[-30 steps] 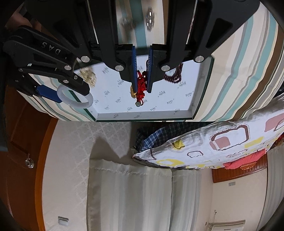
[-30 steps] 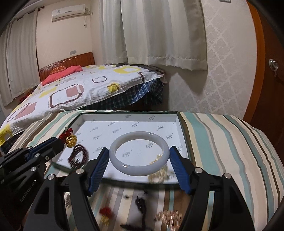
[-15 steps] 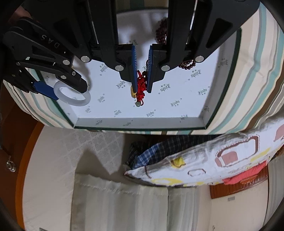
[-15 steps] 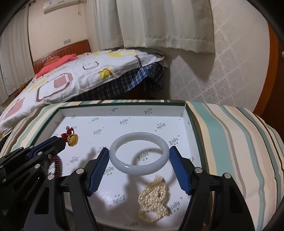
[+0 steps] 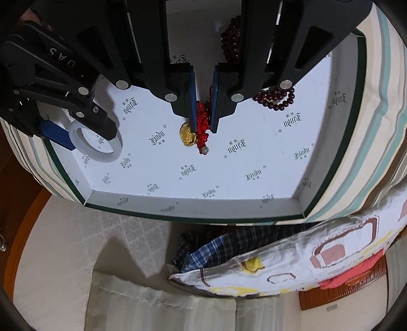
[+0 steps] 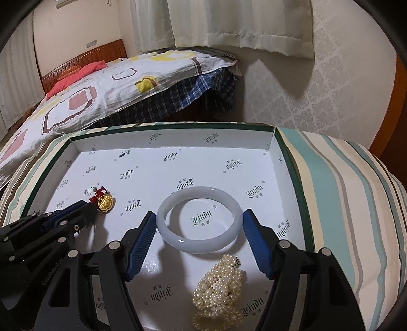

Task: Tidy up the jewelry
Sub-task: 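Carry the charm and bangle into the box and open both grippers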

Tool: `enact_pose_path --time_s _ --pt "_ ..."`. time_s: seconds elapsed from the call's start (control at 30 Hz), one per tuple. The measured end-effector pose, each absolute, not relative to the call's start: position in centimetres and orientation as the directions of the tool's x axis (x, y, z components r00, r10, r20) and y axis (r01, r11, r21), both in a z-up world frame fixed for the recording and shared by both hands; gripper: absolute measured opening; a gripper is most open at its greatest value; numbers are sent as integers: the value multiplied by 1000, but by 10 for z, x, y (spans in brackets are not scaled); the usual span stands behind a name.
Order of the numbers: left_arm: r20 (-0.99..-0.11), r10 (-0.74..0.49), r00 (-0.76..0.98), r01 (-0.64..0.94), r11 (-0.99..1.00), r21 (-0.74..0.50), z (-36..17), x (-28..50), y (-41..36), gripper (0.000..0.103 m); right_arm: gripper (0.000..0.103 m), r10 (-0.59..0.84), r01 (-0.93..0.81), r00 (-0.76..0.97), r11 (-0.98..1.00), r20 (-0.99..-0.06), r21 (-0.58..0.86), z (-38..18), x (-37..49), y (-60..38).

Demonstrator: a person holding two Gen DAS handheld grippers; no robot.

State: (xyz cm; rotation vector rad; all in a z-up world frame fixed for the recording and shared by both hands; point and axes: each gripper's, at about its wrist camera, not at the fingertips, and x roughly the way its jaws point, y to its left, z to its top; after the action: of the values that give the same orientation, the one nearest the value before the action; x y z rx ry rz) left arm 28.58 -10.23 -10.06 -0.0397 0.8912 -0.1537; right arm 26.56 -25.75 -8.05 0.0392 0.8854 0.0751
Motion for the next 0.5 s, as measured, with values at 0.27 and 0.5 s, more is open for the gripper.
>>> enact_pose_path --time_s 0.27,0.5 --pt "-775 -135 617 109 990 -86 -102 287 -103 13 68 83 -56 611 996 -787 62 -84 271 -256" --pt "-772 -134 621 88 991 -101 -101 287 -100 40 68 90 -55 610 996 -787 72 -85 270 -258"
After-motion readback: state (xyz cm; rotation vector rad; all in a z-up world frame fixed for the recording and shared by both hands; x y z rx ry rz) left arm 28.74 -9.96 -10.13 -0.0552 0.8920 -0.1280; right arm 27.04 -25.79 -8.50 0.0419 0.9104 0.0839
